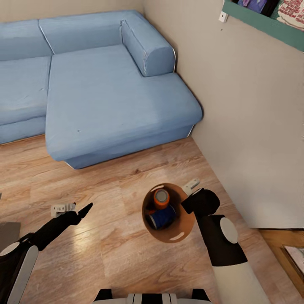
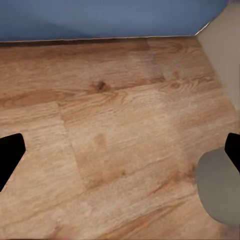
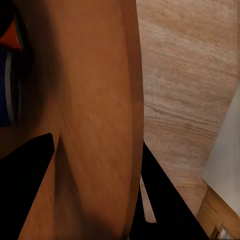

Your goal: Put the three can of soda from the living room inside the tash can in the kitchen.

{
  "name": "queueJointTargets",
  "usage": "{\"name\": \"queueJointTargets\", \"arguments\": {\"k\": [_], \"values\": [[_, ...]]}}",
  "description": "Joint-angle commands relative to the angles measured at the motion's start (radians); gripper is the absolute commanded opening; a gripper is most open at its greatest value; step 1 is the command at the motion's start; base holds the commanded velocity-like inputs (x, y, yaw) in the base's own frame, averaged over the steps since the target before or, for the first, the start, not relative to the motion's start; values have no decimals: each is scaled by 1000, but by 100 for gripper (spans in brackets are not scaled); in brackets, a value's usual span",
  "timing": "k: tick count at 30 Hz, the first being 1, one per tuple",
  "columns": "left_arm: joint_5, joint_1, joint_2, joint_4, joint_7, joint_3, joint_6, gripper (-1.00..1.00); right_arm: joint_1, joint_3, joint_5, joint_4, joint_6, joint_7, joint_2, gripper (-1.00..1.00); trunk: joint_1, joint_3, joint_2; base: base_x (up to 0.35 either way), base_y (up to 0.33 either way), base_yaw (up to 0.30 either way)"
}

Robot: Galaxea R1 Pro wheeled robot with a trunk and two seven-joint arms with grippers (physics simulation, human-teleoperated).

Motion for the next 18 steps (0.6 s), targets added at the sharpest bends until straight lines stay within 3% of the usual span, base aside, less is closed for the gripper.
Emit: {"name": "queueJointTargets", "arguments": {"k": [1, 4, 5, 6, 9, 14, 16, 18], "values": [[-6, 6, 0, 1, 12, -2, -12, 100, 1, -3, -12, 0, 5, 0, 0, -100, -4, 5, 7, 0, 0, 0], [-72, 24, -3, 3, 41, -9, -61, 100, 7, -31, -14, 1, 5, 1, 0, -100, -15, 19, 28, 0, 0, 0], [-145, 35, -13, 5, 54, -12, -97, 100, 9, -47, -15, 3, 5, 1, 0, -100, -19, 24, 35, 0, 0, 0], [-190, 40, -28, 6, 59, -12, -118, 100, 11, -54, -16, 5, 5, 1, 0, -100, -23, 29, 42, 0, 0, 0], [-247, 44, -69, 8, 65, -12, -146, 100, 15, -64, -16, 5, 5, 1, 0, -100, -35, 43, 63, 0, 0, 0], [-278, 47, -100, 13, 87, -11, -171, 100, 25, -101, -18, 4, 1, 2, -1, -100, -54, 67, 98, 0, 0, 0], [-284, 47, -106, 25, 108, -12, -187, 100, 29, -136, -19, 3, -36, 2, 0, -100, -61, 76, 112, 0, 0, 0], [-288, 47, -111, 53, 145, -13, -224, 100, 35, -198, -40, 0, -110, 1, 0, -100, -69, 86, 126, 0, 0, 0]]}}
